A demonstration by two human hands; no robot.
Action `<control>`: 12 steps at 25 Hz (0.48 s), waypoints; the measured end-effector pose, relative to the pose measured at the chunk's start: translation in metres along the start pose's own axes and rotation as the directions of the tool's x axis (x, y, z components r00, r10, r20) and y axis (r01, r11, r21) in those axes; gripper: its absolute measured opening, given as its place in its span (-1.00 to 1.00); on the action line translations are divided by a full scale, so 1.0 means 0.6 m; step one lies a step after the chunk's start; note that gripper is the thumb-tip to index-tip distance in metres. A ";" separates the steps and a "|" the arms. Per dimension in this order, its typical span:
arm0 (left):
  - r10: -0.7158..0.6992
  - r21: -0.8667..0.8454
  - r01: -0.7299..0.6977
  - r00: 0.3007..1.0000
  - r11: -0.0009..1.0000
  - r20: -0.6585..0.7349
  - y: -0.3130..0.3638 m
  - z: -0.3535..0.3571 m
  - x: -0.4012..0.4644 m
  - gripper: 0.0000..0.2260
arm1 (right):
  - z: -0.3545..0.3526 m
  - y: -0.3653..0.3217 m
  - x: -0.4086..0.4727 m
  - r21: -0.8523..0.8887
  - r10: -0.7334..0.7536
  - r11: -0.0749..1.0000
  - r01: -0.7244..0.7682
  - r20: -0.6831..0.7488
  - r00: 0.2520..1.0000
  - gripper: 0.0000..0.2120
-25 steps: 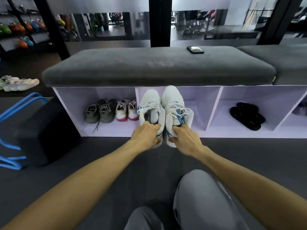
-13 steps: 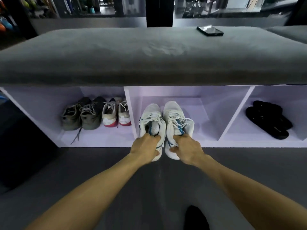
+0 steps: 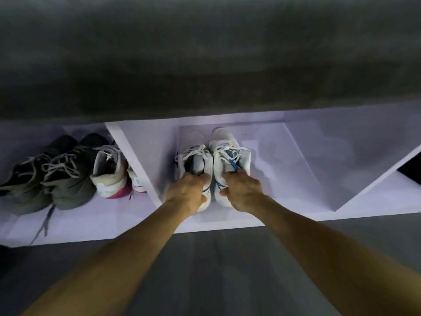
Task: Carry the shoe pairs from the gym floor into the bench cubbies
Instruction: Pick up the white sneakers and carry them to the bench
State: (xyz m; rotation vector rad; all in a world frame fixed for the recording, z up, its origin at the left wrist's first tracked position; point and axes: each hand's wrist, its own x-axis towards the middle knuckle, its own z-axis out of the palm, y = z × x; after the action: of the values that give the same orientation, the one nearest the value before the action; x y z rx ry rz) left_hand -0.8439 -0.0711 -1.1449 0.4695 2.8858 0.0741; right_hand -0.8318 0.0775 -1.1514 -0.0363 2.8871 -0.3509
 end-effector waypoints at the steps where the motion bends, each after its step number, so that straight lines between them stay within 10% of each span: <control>1: -0.001 0.006 0.001 1.000 1.000 -0.002 -0.001 0.002 0.018 -0.63 | 0.003 0.004 0.020 0.015 0.015 1.000 -0.015 0.001 1.000 -0.65; 12: -0.072 0.006 0.072 0.993 0.997 -0.091 -0.004 0.026 0.076 -0.52 | 0.019 0.027 0.087 -0.023 -0.046 0.999 0.043 -0.153 0.987 -0.67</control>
State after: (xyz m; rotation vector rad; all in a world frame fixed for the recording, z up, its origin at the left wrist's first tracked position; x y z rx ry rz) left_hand -0.8833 -0.0587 -1.1694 0.3724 2.9904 0.0730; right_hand -0.8799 0.0880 -1.1779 -0.0809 3.0465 -0.3479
